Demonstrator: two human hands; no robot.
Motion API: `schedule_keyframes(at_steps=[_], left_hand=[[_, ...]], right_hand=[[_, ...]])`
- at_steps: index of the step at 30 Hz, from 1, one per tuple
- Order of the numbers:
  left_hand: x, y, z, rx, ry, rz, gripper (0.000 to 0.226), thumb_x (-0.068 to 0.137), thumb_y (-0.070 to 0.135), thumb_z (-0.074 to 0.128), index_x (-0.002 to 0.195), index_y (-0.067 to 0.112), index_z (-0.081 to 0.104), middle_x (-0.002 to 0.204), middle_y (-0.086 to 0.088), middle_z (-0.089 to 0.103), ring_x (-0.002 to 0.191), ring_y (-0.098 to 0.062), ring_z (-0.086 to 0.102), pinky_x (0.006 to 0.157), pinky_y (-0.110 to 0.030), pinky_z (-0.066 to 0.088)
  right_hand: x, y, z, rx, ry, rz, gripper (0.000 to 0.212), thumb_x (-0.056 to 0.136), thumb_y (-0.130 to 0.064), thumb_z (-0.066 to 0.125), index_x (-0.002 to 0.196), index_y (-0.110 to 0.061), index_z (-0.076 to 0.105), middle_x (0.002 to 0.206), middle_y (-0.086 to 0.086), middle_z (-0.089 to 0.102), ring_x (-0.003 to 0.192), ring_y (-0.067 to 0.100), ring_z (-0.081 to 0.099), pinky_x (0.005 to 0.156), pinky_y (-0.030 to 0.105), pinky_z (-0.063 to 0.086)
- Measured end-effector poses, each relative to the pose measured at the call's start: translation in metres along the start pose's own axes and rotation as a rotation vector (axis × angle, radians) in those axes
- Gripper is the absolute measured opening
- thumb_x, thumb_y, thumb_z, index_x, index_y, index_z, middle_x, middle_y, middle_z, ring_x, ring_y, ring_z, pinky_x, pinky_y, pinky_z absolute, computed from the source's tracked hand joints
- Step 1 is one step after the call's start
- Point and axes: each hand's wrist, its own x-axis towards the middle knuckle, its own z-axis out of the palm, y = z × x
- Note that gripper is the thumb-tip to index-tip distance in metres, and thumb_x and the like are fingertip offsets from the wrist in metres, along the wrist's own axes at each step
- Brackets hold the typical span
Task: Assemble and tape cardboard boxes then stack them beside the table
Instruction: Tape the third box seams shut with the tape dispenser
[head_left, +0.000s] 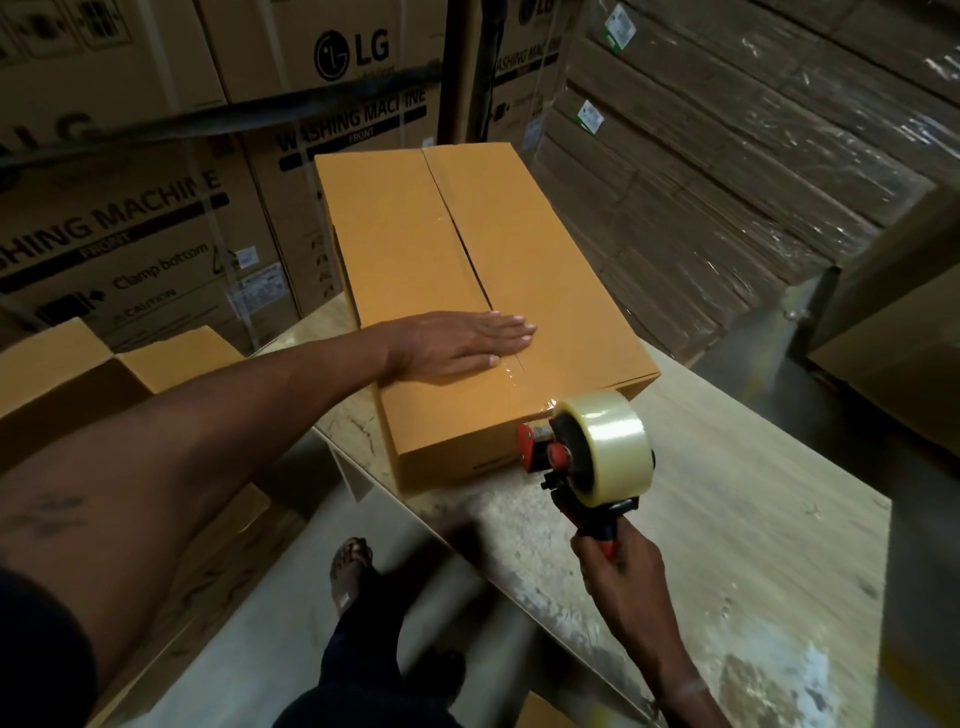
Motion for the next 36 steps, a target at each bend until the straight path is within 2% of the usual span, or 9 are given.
schedule_keyframes(at_steps=[5,9,11,14,17,23,31,34,36], left_hand=[[0.000,0.004,0.009,-0.125,-0.041,-0.029,0.060,0.114,0.044,0.028,0.166,0.016,0.021,0.174,0.003,0.013,0.160,-0.008,0.004,0.130,-0.052,0.008],[0.000,0.008,0.005,-0.345,-0.055,-0.123,0.064,0.111,0.052,0.032,0.166,0.021,0.021,0.173,0.012,0.015,0.159,-0.003,0.008,0.131,-0.049,0.006],[-0.001,0.009,0.005,-0.323,-0.058,-0.098,0.063,0.112,0.049,0.032,0.165,0.017,0.023,0.173,0.009,0.016,0.159,-0.004,0.007,0.131,-0.048,0.005],[0.001,0.007,0.007,-0.093,-0.014,-0.019,0.061,0.111,0.038,0.033,0.163,0.007,0.029,0.173,-0.005,0.020,0.160,-0.012,0.007,0.131,-0.044,0.004],[0.003,0.008,0.005,0.035,0.001,0.038,0.058,0.112,0.033,0.029,0.164,0.007,0.023,0.173,-0.009,0.015,0.161,-0.019,0.005,0.131,-0.041,0.000],[0.023,0.031,0.017,0.054,-0.002,0.144,0.057,0.113,0.036,0.026,0.164,0.010,0.021,0.173,-0.008,0.012,0.161,-0.022,0.000,0.130,-0.036,-0.007],[0.045,0.058,0.027,0.050,-0.026,0.139,0.058,0.113,0.042,0.020,0.165,0.017,0.022,0.173,-0.004,0.009,0.161,-0.024,-0.007,0.130,-0.040,-0.009],[0.043,0.059,0.027,0.048,-0.028,0.124,0.060,0.111,0.044,0.018,0.165,0.016,0.023,0.173,-0.004,0.010,0.161,-0.025,-0.006,0.130,-0.042,-0.006],[0.044,0.059,0.028,0.059,-0.032,0.125,0.061,0.111,0.045,0.017,0.165,0.017,0.023,0.173,-0.003,0.011,0.161,-0.024,-0.005,0.131,-0.044,-0.003]], right_hand=[[-0.010,0.019,0.000,-0.003,-0.007,0.020,0.022,0.090,-0.004,0.064,0.076,-0.007,0.047,0.059,0.003,0.047,0.054,0.016,0.040,0.056,0.038,0.035],[-0.014,0.029,-0.001,-0.011,-0.021,0.046,0.022,0.090,-0.005,0.065,0.076,-0.006,0.048,0.060,0.003,0.047,0.056,0.018,0.041,0.057,0.038,0.036],[-0.012,0.031,0.000,-0.009,-0.025,0.058,0.021,0.090,-0.005,0.065,0.077,-0.005,0.048,0.060,0.002,0.047,0.056,0.017,0.041,0.057,0.038,0.036],[0.000,0.030,0.008,0.012,-0.057,0.076,0.019,0.090,-0.005,0.062,0.080,-0.001,0.047,0.062,0.003,0.045,0.057,0.017,0.039,0.057,0.039,0.034],[0.018,0.023,0.017,0.060,-0.092,0.088,0.017,0.086,-0.014,0.061,0.077,-0.010,0.047,0.062,0.002,0.044,0.057,0.018,0.036,0.056,0.038,0.032],[0.035,0.025,0.021,0.107,-0.161,0.131,0.015,0.093,-0.003,0.060,0.080,-0.006,0.053,0.057,-0.001,0.047,0.051,0.016,0.040,0.051,0.033,0.037],[0.042,0.021,0.028,0.145,-0.198,0.117,0.027,0.098,-0.021,0.071,0.080,-0.001,0.070,0.062,0.014,0.068,0.054,0.020,0.062,0.056,0.032,0.048],[0.047,0.025,0.038,0.190,-0.107,0.150,0.028,0.096,-0.024,0.073,0.076,-0.006,0.067,0.056,0.007,0.062,0.048,0.019,0.053,0.054,0.036,0.044],[0.049,0.028,0.044,0.190,-0.061,0.139,0.034,0.094,-0.034,0.075,0.071,-0.012,0.063,0.052,-0.001,0.054,0.044,0.013,0.044,0.053,0.033,0.037]])
